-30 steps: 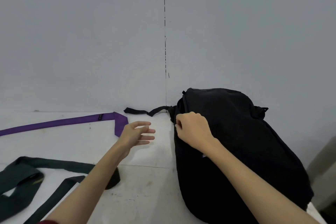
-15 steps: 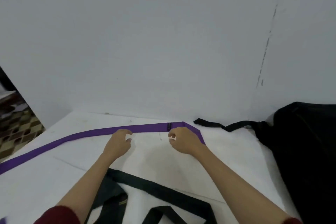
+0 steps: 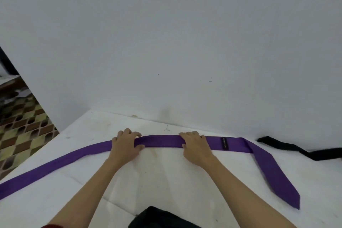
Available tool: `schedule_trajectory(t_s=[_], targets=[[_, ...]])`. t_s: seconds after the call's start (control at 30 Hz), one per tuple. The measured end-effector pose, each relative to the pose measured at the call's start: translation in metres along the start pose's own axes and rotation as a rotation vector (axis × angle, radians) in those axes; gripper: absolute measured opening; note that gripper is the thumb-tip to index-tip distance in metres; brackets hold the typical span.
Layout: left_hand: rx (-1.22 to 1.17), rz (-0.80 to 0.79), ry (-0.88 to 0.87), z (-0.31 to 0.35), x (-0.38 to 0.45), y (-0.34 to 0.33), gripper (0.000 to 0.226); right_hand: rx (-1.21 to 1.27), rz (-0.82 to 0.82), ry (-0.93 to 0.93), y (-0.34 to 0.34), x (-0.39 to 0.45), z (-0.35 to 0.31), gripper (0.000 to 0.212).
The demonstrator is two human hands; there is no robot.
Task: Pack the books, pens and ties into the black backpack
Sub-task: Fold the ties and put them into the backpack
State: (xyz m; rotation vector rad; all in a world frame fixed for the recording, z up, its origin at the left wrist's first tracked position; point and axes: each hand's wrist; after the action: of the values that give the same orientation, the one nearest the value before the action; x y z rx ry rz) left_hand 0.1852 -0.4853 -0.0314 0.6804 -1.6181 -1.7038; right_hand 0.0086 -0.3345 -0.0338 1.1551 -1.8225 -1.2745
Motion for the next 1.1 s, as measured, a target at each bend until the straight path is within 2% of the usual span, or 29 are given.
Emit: schedule_trajectory(t_s=[0.13, 0.2, 0.27, 0.33, 0.43, 0.57, 0.67, 0.77, 0.8, 0.87, 0.97, 1.1], targets=[[-0.036, -0.003, -0.103, 0.002, 0.006, 0.019, 0.018, -0.113, 0.178, 0.049, 0.008, -0.002, -0.005, 0.031], [-0.121, 0.068, -0.156, 0.008, 0.003, 0.028, 0.011, -0.144, 0.263, 0.063, 0.022, -0.011, -0.01, 0.02], [-0.171, 0.149, -0.169, 0.01, -0.001, 0.039, 0.005, -0.113, 0.382, 0.036, 0.042, -0.017, -0.007, 0.021], [-0.146, 0.181, -0.177, 0.014, -0.005, 0.051, 0.007, -0.005, 0.484, -0.012, 0.072, -0.029, 0.0, 0.021], [-0.088, 0.167, -0.157, 0.027, -0.011, 0.074, 0.021, 0.07, 0.611, -0.026, 0.129, -0.053, 0.011, 0.04], [-0.015, 0.269, -0.197, 0.065, -0.016, 0.112, 0.028, 0.105, 0.752, -0.05, 0.187, -0.087, 0.026, 0.04], [-0.119, 0.379, -0.211, 0.102, -0.021, 0.155, 0.027, 0.203, 0.68, -0.178, 0.222, -0.117, 0.044, 0.034], [-0.249, 0.466, -0.296, 0.147, -0.032, 0.205, 0.03, 0.249, 0.395, -0.224, 0.252, -0.148, 0.063, 0.024], [-0.266, 0.488, -0.345, 0.163, -0.039, 0.22, 0.033, 0.256, 0.316, -0.218, 0.259, -0.158, 0.065, 0.025], [-0.275, 0.525, -0.46, 0.197, -0.057, 0.249, 0.036, 0.325, 0.24, -0.179, 0.272, -0.176, 0.065, 0.04], [-0.249, 0.571, -0.624, 0.248, -0.086, 0.284, 0.039, 0.622, 0.291, -0.082, 0.296, -0.202, 0.047, 0.05], [-0.241, 0.65, -0.722, 0.302, -0.123, 0.314, 0.037, 0.868, 0.436, 0.022, 0.334, -0.238, 0.032, 0.033]])
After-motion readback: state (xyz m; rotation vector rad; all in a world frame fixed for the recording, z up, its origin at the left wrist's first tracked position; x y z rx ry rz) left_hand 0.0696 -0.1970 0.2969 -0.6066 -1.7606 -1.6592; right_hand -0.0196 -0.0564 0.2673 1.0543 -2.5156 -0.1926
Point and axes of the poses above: each hand's wrist, its own x-axis towards the middle knuckle, its own y-axis out of the back of the hand, z = x × y, and after that the axes turned 6 degrees about x, right-handed
